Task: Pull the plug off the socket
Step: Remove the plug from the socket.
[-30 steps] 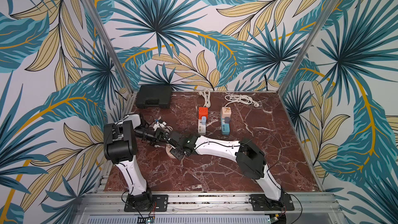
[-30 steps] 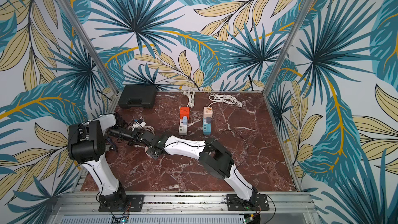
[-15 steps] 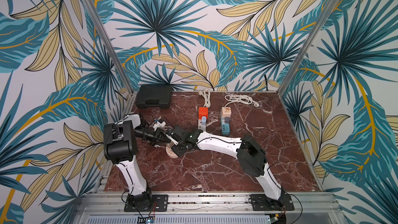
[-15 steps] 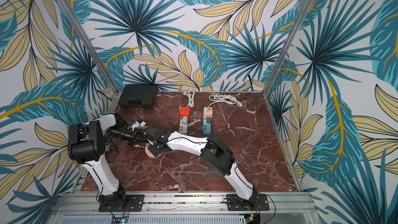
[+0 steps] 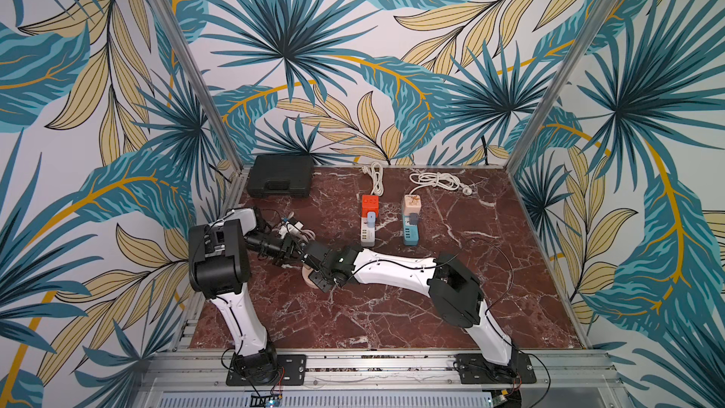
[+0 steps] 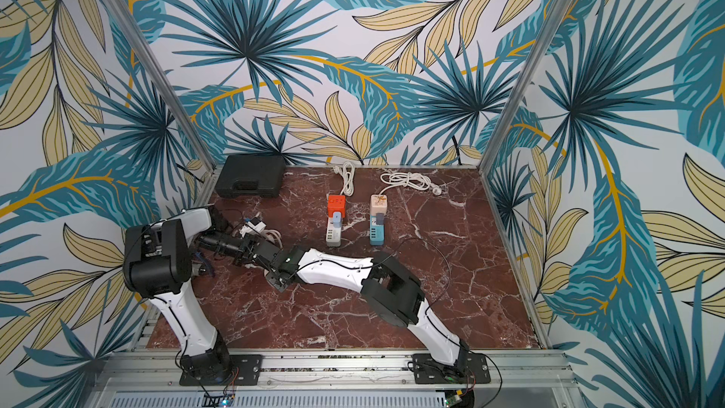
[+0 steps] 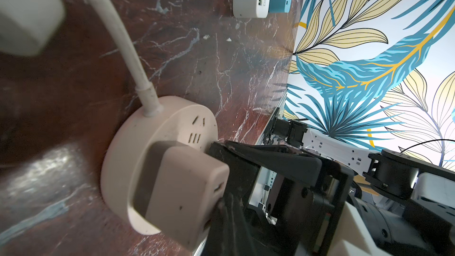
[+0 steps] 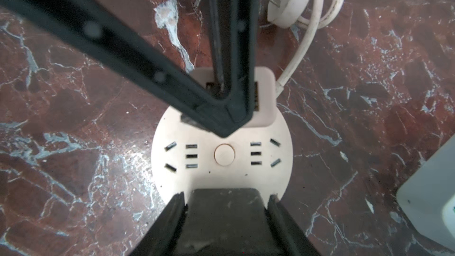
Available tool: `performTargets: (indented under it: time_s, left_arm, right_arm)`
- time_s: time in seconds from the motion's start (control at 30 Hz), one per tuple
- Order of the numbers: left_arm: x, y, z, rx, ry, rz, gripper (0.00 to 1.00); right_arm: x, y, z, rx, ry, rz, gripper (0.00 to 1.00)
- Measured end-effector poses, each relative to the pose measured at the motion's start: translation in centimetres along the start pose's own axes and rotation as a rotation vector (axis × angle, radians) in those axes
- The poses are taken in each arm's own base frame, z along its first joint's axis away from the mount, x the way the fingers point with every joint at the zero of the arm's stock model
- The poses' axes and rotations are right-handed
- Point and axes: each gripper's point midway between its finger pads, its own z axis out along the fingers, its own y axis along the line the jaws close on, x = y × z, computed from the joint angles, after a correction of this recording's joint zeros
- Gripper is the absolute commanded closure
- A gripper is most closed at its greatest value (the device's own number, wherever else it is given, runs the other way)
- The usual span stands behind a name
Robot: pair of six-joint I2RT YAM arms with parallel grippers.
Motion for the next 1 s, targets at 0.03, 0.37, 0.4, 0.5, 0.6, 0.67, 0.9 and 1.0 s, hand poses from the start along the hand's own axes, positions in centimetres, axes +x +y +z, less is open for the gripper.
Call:
performTargets:
  time_s: [0.03,0.37,0.4,0.5,0.6,0.67,0.9,1.0]
  left_arm:
    - [0.00,-0.01,0.00,0.000,0.000,0.000,1.00]
    - [-0.09,0.01,-0.01,0.001,-0.004,0.004,1.00]
    - [-0.10,0.01,-0.01,0.001,-0.004,0.004,1.00]
    - [-0.11,0.01,-0.01,0.001,-0.005,0.005,1.00]
    - [-0.10,0.01,-0.01,0.001,-0.004,0.004,1.00]
    - [-0.08,0.01,0.01,0.001,-0.003,0.004,1.00]
    - [0.00,0.00,0.05,0.005,-0.003,0.000,1.00]
    - [-0.01,-0.01,0.06,0.006,-0.003,0.000,1.00]
  right_arm:
    - [0.00,-0.04,0.04,-0.009,0.002,0.009,0.78]
    - [-0.05,-0.41,0.20,-0.122,0.032,0.099,0.78]
    - [-0.06,-0.44,0.20,-0.122,0.032,0.101,0.78]
    - [-0.07,-0.49,0.19,-0.121,0.032,0.103,0.78]
    - [-0.08,-0.47,0.15,-0.109,0.029,0.097,0.78]
    - [-0.07,-0.38,0.10,-0.085,0.023,0.083,0.78]
    - [-0.06,-0.20,-0.11,-0.016,0.006,0.031,0.78]
    - [-0.06,-0.19,-0.13,-0.012,0.006,0.024,0.78]
